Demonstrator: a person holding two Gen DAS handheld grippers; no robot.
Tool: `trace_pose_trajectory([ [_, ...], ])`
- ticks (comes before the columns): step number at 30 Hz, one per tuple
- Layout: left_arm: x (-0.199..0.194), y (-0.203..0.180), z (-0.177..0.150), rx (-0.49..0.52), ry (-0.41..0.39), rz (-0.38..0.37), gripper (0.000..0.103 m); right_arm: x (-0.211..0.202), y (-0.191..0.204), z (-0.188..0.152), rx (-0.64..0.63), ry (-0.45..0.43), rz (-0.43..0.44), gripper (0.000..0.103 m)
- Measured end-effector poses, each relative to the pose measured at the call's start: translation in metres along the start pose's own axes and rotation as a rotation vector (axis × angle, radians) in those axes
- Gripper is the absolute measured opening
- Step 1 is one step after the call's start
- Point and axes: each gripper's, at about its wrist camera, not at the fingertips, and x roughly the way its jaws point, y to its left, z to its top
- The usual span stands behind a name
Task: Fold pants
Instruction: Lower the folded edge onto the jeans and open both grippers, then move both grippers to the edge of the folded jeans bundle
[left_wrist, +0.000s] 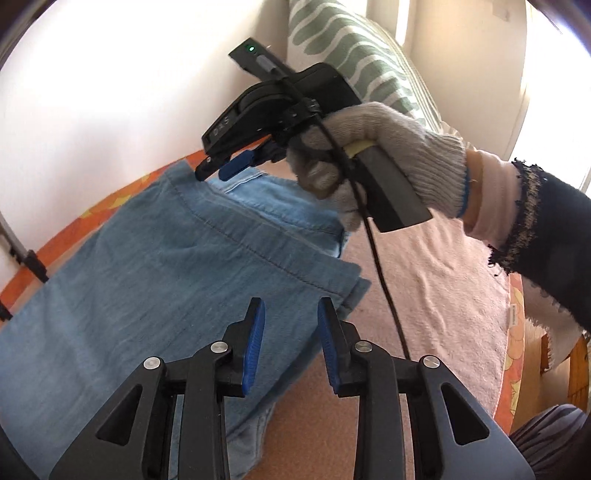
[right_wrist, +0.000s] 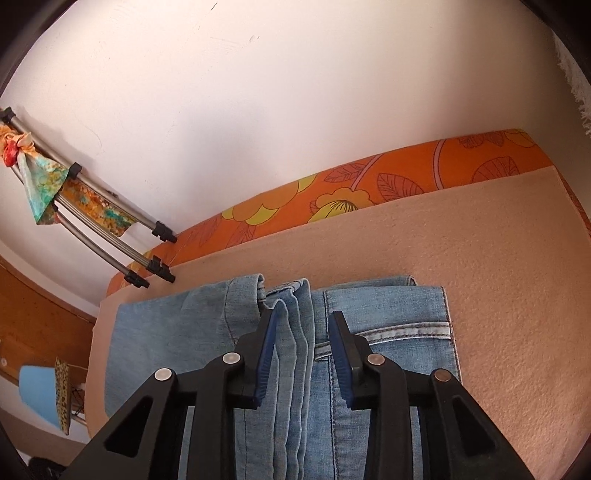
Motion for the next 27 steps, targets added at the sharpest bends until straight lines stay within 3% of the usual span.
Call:
trace_pose_trajectory([
  [7, 0.036, -0.003, -0.009, -0.014, 0.048, -0.028, 0.028, 0.016, 0.014, 0.008, -0.061, 0.008, -0.014, 0.031],
  [11, 0.043, -0.015, -0.014, 0.011, 0.044, -0.047, 0.028, 0.016, -0.013, 0.021, 0.134, -0.043, -0.096, 0.031],
  [13, 0.043, -0.019, -0.013, 0.023, 0.041, -0.056, 0.028, 0.006, -0.028, 0.023, 0.208, -0.092, -0.092, 0.031],
  [17, 0.039, -0.023, -0.011, 0.015, 0.023, -0.085, 0.028, -0.015, -0.013, 0.020, 0.117, -0.132, -0.069, 0.031],
  [21, 0.017, -0.018, -0.011, 0.002, -0.001, -0.078, 0.028, -0.028, 0.024, 0.009, 0.000, -0.153, 0.081, 0.032],
  [27, -0.058, 0.023, -0.024, -0.062, -0.060, 0.012, 0.032, 0.009, 0.069, -0.006, -0.130, -0.031, 0.005, 0.035],
])
